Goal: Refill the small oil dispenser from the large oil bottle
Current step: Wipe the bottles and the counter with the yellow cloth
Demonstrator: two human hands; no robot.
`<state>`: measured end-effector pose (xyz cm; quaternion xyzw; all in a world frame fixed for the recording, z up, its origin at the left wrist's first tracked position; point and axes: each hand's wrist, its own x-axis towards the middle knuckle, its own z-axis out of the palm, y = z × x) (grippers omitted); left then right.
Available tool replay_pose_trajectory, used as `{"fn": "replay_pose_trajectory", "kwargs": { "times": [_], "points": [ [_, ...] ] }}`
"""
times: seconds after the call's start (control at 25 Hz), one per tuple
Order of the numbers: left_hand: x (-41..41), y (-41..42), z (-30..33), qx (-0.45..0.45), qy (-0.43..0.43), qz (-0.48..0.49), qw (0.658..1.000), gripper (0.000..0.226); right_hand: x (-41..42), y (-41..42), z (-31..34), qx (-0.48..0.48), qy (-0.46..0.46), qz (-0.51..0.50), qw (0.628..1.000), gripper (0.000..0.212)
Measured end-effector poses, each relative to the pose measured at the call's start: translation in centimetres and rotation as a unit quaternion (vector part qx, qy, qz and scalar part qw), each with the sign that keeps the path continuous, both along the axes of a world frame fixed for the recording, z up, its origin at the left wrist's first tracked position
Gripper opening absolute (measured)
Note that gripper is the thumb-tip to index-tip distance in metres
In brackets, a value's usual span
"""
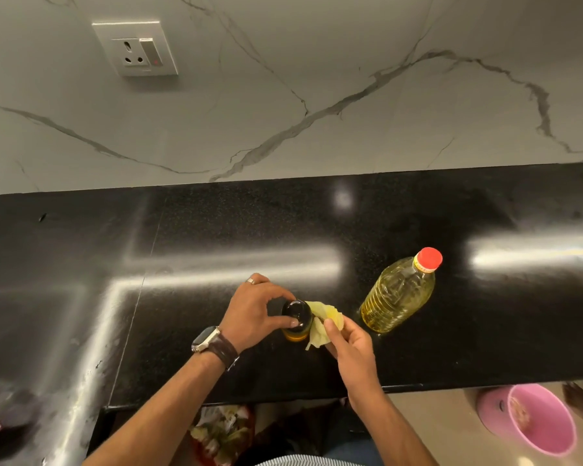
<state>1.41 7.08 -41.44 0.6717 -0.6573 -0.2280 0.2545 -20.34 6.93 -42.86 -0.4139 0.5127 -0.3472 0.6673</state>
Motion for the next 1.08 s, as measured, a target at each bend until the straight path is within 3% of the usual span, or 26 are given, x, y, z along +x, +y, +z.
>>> {"fn": "replay_pose_trajectory", "kwargs": {
  "times": [0.12, 0.24, 0.4, 0.52, 0.6, 0.68, 0.88, 0.96, 1.08],
  "points": [
    [0.0, -0.5, 0.4, 0.022, -0.011, -0.039, 0.999, 0.034, -0.7, -0.1, -0.7, 0.016, 0.012, -0.028, 0.999, 0.019],
    [-0.4, -1.1, 1.2, 0.083, 0.041, -0.069, 0.993, 0.045, -0.7, -0.6, -1.1, 0.0, 0.031, -0.04, 0.999, 0.019],
    [-1.3, -0.9, 1.7, 0.099, 0.049, -0.05, 0.993, 0.067, -0.4, -0.8, -1.2, -0.089, 0.082, -0.04, 0.992, 0.028],
    [-2.7, 0.6, 0.8, 0.018, 0.01, 0.04, 0.999, 0.049, 0.3, -0.6, -1.1, -0.187, 0.092, 0.025, 0.978, 0.032],
    [-3.6, 1.4, 0.1, -0.014, 0.055, 0.074, 0.996, 0.03, 0.7, -0.5, -1.2, -0.235, 0.094, 0.099, 0.962, 0.04],
    [-3.9, 1.6, -0.2, -0.017, 0.083, 0.11, 0.99, 0.029, 0.8, -1.4, -0.7, -0.254, 0.098, 0.167, 0.948, 0.055],
    [-4.2, 2.1, -0.5, -0.008, 0.107, 0.162, 0.981, 0.057, 1.9, -6.9, 0.9, -0.197, 0.137, 0.322, 0.916, 0.095],
    [-4.4, 2.1, -0.5, -0.021, 0.076, 0.168, 0.983, 0.065, 2.7, -8.5, 0.9, -0.165, 0.162, 0.387, 0.893, 0.109],
    [-4.3, 2.2, -0.5, -0.042, 0.025, 0.174, 0.984, 0.07, 3.6, -9.8, 0.8, -0.05, 0.14, 0.423, 0.894, 0.109]
  ]
}}
